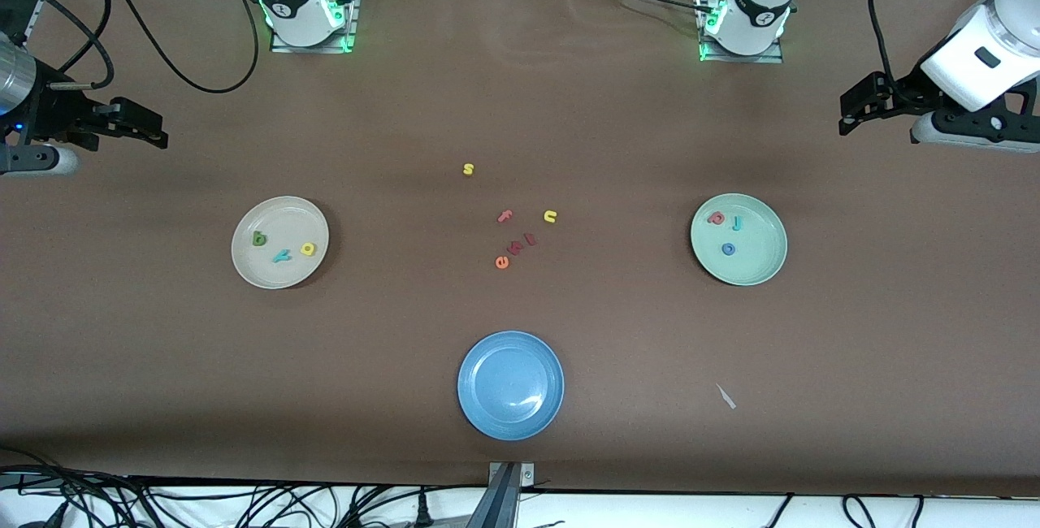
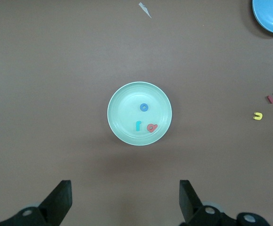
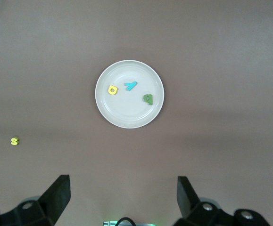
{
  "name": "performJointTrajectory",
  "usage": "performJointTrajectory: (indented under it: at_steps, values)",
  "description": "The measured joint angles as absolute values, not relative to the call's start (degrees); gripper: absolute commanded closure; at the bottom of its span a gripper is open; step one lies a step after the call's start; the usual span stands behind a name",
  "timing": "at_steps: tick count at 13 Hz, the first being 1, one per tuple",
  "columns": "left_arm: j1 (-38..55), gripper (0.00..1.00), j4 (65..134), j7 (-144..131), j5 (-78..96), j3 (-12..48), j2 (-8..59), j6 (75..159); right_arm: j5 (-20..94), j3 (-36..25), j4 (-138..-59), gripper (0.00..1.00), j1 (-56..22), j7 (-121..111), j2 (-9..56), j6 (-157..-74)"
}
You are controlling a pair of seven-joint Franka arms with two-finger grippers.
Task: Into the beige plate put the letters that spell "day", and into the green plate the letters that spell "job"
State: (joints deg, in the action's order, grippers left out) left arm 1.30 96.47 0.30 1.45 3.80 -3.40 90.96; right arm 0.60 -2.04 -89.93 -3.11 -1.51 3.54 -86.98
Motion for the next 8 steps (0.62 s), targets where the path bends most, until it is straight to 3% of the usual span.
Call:
performJointTrajectory:
  at_steps: [8]
  values:
    - [-1.05, 0.00, 95.09, -1.45, 1.45, 6.31, -2.17, 90.00, 0.60, -2.04, -89.93, 0.00, -3.11, -1.51, 3.87, -86.97]
